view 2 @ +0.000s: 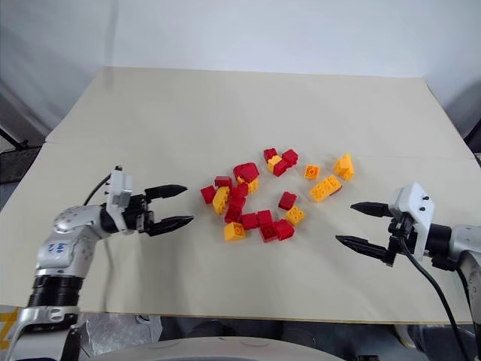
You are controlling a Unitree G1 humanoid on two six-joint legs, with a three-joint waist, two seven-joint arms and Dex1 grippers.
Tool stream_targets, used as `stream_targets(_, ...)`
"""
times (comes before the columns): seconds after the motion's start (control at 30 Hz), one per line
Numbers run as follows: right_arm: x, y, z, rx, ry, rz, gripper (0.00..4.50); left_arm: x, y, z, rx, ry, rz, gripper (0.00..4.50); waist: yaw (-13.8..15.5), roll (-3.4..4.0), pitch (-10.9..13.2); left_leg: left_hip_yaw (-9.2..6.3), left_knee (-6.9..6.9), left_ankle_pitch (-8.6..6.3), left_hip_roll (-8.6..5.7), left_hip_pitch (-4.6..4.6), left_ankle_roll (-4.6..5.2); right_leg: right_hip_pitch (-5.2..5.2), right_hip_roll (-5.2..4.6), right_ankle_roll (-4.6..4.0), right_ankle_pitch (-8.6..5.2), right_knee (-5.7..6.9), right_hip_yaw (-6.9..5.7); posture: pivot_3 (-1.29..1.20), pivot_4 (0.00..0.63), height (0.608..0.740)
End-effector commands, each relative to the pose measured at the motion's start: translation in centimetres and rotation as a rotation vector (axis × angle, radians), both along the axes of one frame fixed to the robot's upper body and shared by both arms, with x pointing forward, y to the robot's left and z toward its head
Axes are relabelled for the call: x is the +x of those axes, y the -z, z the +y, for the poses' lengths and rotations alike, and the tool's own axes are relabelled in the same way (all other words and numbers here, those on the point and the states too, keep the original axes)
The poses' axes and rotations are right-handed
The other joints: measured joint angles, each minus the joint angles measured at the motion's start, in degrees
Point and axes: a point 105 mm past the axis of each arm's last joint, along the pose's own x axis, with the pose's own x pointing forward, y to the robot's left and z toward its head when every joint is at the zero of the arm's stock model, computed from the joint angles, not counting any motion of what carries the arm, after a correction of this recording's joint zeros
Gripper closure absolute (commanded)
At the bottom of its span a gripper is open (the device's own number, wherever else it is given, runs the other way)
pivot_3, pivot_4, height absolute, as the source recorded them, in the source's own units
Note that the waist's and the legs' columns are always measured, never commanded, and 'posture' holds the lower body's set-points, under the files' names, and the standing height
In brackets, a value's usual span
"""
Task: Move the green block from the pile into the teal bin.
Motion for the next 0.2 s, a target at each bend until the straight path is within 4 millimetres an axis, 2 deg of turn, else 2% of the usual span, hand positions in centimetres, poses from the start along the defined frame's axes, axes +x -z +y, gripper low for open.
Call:
stream_targets(0.03,0.9,-0.7,0.8,0.021,-0.021,-0.055,0.06,-0.4,-1.5,0.5,-0.024,-0.036,-0.021,0.00,0.1,0.00,0.0,0.00,0.02,0.00,0.00,0.00,0.00,0.00,-0.02,-0.01,0.00,0.03,0.00,0.00,0.150,0.740)
stream_targets(0.2,1.4,-0.6,1.6,0.051,-0.040,-0.058,0.06,-1.7,-2.1,0.3,-0.061,0.018,0.000,0.00,0.2,0.01,0.0,-0.03,0.02,-0.01,0.00,-0.04,0.01,-0.03,-0.07,-0.01,0.01,0.02,0.00,0.00,0.150,0.740)
